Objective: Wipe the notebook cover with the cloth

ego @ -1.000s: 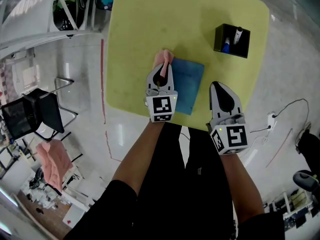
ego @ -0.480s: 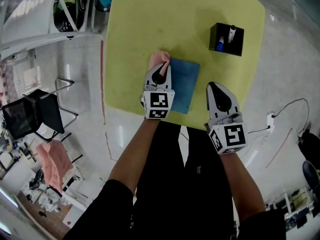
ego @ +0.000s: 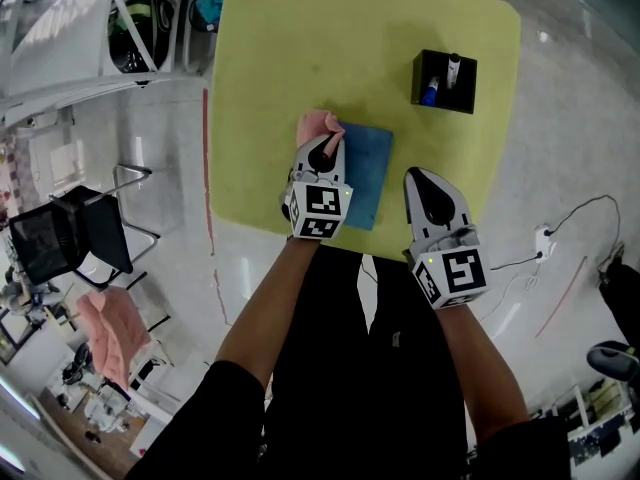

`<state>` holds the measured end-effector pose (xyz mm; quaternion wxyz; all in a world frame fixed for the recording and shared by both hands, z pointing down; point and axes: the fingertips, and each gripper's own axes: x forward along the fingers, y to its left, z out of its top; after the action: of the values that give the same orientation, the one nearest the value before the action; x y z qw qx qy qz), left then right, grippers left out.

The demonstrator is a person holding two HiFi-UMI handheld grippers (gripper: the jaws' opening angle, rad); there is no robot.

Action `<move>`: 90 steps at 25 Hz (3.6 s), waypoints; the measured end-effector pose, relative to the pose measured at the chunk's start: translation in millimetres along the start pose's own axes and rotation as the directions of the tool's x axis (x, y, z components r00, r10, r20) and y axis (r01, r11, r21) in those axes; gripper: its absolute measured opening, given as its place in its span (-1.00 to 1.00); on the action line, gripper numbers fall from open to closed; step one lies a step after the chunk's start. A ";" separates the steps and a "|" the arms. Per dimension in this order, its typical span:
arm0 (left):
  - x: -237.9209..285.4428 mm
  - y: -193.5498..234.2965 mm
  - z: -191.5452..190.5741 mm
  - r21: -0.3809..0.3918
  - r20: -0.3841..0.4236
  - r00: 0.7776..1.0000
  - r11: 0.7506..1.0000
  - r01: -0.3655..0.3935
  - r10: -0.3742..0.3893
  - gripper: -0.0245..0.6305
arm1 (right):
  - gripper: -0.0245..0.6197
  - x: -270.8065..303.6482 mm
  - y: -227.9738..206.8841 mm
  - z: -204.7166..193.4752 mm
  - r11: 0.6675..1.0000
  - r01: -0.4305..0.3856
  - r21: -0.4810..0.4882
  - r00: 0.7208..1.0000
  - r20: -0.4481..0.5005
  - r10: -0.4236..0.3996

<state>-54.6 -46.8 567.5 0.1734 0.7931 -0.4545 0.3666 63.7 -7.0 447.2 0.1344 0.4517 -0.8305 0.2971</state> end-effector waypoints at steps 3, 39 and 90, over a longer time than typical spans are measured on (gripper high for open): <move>0.3 -3.1 0.4 0.000 -0.027 1.000 1.000 0.010 -0.010 -0.83 | -0.82 1.1 0.1 0.9 1.000 0.000 0.011 1.000 0.004 0.000; 6.9 -64.1 17.2 -0.064 -0.044 0.987 0.986 0.154 -0.157 -0.83 | -0.82 -27.8 -49.0 -13.0 0.987 0.128 0.093 0.992 0.003 -0.129; -79.6 -67.9 87.3 -0.167 0.299 0.936 0.955 0.244 -0.186 -0.83 | -0.82 -62.6 -51.8 -20.6 0.974 0.201 0.107 0.979 0.020 -0.204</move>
<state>14.7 -16.8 454.0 0.2257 0.8604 -0.4192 0.1817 140.6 26.1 451.9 0.1272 0.5449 -0.7654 0.3179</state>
